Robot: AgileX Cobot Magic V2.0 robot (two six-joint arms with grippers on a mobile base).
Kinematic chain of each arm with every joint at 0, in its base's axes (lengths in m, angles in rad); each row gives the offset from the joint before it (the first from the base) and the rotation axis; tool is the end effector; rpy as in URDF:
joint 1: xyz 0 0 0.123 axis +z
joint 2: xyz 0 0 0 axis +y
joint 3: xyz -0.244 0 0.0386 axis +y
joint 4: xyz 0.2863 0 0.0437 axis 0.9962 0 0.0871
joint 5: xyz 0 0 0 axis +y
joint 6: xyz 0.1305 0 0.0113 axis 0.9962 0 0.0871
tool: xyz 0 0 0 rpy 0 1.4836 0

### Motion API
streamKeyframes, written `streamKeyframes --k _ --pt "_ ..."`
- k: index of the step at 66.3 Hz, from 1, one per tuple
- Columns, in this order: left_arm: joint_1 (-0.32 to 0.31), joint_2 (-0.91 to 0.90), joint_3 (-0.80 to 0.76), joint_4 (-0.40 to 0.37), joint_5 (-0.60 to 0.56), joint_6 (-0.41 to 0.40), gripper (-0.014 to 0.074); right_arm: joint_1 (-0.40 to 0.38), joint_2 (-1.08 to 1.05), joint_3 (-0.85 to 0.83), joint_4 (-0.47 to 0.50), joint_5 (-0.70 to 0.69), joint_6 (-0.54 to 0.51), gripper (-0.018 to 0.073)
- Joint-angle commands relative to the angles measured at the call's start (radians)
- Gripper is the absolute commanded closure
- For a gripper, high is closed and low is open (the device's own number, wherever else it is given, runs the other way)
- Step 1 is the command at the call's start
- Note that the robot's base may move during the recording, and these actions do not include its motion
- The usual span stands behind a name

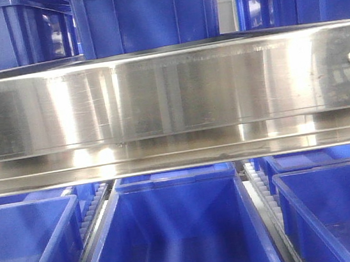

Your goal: Move two blue bins to right shelf middle

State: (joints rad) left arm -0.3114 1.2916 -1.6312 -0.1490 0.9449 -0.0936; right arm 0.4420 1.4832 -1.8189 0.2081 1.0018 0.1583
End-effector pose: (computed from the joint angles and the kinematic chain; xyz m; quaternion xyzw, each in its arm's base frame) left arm 0.3174 -0.1187 0.4409 0.0864 0.8579 -0.1733 0.4759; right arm 0.3352 0.1839 0.4354 -0.1162 0.8670 0.2389 0.4215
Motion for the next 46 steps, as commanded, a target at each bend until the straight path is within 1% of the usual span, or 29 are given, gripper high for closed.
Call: streamKeyframes --k 1,46 --pt "-0.004 -0.015 -0.017 -0.048 -0.054 0.039 0.0707 -0.004 -0.017 -0.016 0.023 -0.094 -0.017 0.0712" --pt "-0.004 -0.015 -0.017 -0.048 -0.058 0.039 0.0707 -0.004 -0.017 -0.016 0.023 -0.095 -0.017 0.0712"
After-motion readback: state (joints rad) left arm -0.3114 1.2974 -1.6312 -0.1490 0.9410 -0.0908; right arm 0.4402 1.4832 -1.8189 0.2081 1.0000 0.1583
